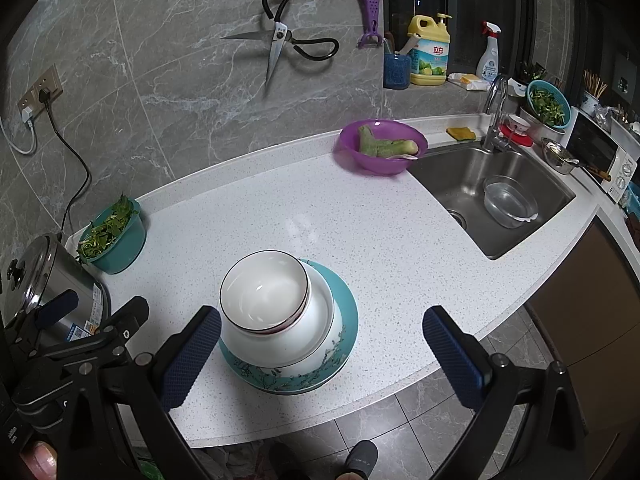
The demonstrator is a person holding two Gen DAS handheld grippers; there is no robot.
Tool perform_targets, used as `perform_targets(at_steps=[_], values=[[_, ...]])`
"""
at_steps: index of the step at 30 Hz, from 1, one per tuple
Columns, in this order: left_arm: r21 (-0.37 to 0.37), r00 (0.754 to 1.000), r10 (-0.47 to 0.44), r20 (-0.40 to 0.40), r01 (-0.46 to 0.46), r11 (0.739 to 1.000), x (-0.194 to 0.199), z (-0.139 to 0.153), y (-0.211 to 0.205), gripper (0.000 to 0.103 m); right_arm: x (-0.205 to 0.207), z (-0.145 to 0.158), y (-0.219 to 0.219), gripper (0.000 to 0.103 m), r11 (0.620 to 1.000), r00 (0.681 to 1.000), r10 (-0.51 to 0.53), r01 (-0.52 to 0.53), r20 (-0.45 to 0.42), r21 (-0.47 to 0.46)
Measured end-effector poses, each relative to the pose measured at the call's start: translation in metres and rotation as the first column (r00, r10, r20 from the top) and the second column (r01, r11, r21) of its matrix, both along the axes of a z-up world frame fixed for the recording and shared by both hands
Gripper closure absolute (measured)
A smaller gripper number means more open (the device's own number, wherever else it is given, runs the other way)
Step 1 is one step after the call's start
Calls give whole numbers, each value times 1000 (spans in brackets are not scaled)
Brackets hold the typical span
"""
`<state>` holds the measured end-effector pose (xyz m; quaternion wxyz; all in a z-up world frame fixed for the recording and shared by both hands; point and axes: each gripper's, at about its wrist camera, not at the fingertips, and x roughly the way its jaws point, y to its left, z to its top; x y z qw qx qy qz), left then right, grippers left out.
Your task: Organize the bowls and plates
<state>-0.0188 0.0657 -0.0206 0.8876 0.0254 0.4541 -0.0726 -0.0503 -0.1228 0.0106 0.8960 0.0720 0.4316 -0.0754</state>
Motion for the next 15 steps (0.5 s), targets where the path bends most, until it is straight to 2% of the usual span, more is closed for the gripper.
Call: perform_targets(at_steps=[15], values=[[2,1000,-1,-2,1,1000,2,-2,1,0,3,-1,0,0,1000,1000,7,-7,-3,1]])
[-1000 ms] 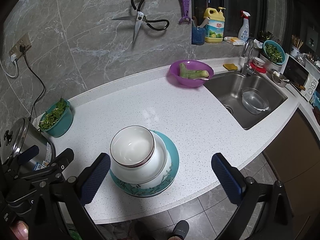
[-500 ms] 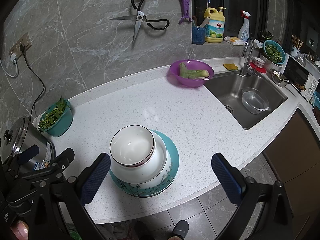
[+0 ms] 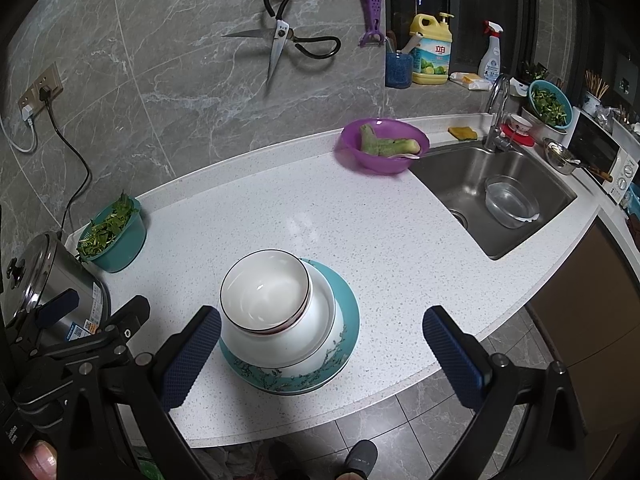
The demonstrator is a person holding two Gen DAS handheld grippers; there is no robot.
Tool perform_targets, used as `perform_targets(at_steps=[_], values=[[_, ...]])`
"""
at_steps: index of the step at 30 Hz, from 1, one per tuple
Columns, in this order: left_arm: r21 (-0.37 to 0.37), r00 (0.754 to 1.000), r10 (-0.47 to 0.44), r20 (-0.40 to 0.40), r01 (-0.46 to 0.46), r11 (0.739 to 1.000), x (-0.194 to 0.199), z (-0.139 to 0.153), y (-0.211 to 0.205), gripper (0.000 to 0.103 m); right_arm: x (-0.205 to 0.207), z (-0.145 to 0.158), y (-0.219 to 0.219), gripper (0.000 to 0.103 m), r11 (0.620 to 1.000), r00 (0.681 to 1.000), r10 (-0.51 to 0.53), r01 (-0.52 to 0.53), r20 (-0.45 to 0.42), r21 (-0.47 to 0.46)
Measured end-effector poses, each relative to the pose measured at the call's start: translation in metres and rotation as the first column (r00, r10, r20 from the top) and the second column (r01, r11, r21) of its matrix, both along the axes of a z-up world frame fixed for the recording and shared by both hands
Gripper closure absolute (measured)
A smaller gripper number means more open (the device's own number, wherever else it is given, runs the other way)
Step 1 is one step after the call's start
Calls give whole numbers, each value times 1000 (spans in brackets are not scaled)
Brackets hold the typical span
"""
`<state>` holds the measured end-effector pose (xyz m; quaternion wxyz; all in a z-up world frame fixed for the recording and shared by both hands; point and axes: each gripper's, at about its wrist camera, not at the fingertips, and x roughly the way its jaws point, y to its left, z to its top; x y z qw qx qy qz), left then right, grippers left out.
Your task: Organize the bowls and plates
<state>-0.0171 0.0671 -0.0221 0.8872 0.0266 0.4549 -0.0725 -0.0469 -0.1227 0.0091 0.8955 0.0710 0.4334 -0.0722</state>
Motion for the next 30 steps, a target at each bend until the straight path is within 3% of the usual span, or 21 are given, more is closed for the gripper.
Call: perform_targets(at_steps=[30], values=[[-2,1000,-1,-4,1,1000,1,-1,0,0,0,1,1,0,1000,1000,-1,1,0,0]])
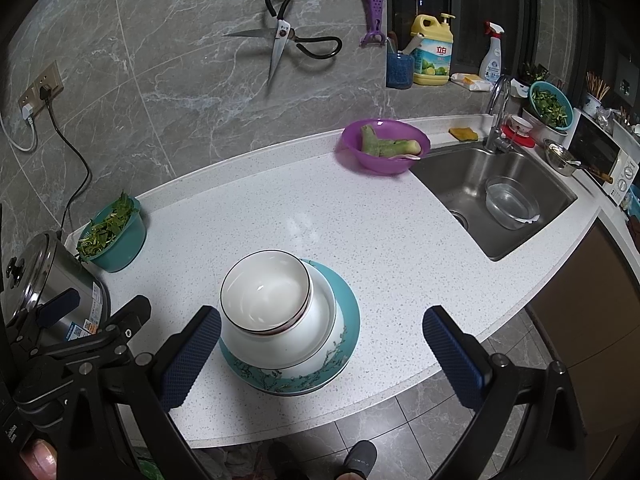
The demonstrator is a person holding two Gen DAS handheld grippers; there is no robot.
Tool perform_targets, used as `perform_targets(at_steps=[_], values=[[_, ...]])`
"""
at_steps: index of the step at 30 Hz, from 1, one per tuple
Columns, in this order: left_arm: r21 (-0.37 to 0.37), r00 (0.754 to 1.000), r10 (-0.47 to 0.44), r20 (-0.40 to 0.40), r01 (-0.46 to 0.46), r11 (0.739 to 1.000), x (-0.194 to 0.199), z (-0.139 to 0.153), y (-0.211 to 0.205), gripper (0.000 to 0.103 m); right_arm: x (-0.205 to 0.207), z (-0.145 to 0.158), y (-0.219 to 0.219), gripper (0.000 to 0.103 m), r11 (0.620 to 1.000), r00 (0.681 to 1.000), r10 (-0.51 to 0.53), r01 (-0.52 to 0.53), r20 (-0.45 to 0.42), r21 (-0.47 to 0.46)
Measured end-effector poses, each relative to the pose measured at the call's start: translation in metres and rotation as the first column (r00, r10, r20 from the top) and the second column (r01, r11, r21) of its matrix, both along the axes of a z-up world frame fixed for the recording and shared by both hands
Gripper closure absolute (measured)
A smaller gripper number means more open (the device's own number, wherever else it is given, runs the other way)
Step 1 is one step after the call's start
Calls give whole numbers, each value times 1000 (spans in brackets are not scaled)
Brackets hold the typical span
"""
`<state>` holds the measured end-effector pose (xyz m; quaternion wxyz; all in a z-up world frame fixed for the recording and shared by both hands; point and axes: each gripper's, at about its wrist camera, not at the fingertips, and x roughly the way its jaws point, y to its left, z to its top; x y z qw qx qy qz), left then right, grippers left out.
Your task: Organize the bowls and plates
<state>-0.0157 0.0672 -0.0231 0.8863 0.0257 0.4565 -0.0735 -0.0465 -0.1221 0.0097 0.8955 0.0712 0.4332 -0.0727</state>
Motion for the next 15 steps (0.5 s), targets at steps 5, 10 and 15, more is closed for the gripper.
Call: perform_targets(at_steps=[5,10,15], values=[[0,1000,-2,1,2,1000,1,0,0,0,0,0,0,0,1000,1000,1,-1,0,0],[0,1000,5,2,-5,1000,2,-3,1,0,2,-1,0,0,1000,1000,5,-5,-3,-1],[0,1000,7,3,-7,1000,3,-4,1,0,4,-2,0,0,1000,1000,7,-7,-4,-1]])
